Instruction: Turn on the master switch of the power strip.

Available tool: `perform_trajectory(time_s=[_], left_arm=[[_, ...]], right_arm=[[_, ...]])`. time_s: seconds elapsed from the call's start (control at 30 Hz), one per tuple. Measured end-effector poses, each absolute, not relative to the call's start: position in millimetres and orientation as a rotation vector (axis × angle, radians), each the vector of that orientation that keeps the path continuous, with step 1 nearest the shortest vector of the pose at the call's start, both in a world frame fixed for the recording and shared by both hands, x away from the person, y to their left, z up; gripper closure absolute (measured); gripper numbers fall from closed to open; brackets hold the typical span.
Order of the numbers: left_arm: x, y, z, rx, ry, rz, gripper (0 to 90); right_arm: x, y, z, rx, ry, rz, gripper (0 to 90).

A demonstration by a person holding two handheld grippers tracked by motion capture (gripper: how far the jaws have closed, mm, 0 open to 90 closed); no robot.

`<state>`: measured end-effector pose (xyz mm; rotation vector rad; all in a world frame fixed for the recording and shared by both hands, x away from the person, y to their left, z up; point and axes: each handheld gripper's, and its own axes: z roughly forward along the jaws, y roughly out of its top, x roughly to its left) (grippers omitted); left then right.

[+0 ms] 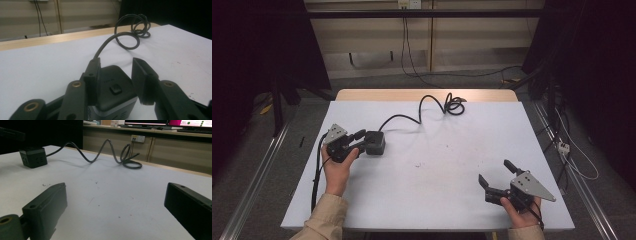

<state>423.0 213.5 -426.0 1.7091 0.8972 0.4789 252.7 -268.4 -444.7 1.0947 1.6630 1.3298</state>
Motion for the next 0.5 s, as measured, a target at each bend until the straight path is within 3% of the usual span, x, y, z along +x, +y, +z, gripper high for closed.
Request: perform_trajectory(time_s=[0.5], left_arm=[[425.4, 211.6, -424.7, 1.714, 0.905, 0.450, 71.4]], right_arm=[[252.8, -268.8, -444.6, 1.095, 1.661, 1.328, 3.9]])
